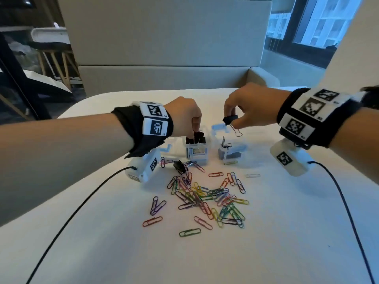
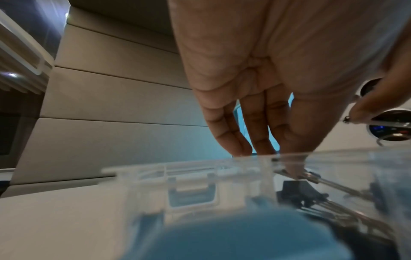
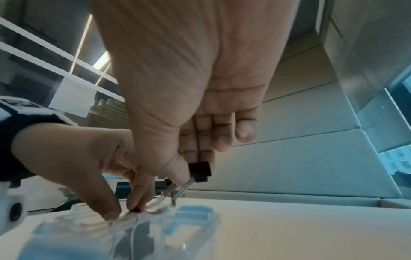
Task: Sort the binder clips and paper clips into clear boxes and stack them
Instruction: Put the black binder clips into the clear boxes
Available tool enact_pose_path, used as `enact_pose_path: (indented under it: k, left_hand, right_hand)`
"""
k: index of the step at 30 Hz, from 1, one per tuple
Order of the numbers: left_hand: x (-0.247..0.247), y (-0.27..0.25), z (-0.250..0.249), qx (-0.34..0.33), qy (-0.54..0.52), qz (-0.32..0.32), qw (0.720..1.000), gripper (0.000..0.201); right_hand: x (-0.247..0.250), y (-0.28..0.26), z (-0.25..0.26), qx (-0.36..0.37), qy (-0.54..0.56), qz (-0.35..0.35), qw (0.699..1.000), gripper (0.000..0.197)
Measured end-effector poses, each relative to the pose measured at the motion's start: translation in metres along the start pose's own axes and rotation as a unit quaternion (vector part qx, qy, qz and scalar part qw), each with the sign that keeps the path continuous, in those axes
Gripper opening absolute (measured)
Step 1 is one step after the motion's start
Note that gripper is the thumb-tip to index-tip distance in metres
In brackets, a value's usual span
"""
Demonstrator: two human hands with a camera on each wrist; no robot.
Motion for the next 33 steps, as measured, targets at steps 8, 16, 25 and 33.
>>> enact_pose_path:
  k: [8, 16, 25, 33]
  left_hand:
    - [-0.002, -0.006, -0.004, -0.015, -0.001, 0.03, 0.999, 0.016]
    - [0.012, -0.02, -0.004, -0.029, -0.015, -0.023, 0.999, 0.02]
    - [0.007, -0.052, 0.007, -0.055, 0.008, 0.023, 0.998, 0.016]
    - [-0.022, -0.072, 0.004, -0.076, 0.061, 0.114, 0.989, 0.027]
  right_hand:
    - [-0.022, 0.004, 0.004, 0.003, -0.002, 0.082, 0.997, 0.005]
    - [-0.023, 0.001, 0.01, -0.017, -0.006, 0.095, 0.995, 0.025]
    - [-0.004, -0.005, 0.022, -0.01, 0.037, -0.002, 0.999, 0.016]
    - [-0.019, -0.01, 0.067, 0.044, 0.014, 0.066, 0.997, 0.019]
Point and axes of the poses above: each hand's wrist, its own y-axis towards the middle knuckle, its own x-axis out of the back of the hand, z = x × y, the point moved 3 cm from there along y, towards the middle knuckle, and after that the axes turned 11 degrees about y, right-handed, at the moved point
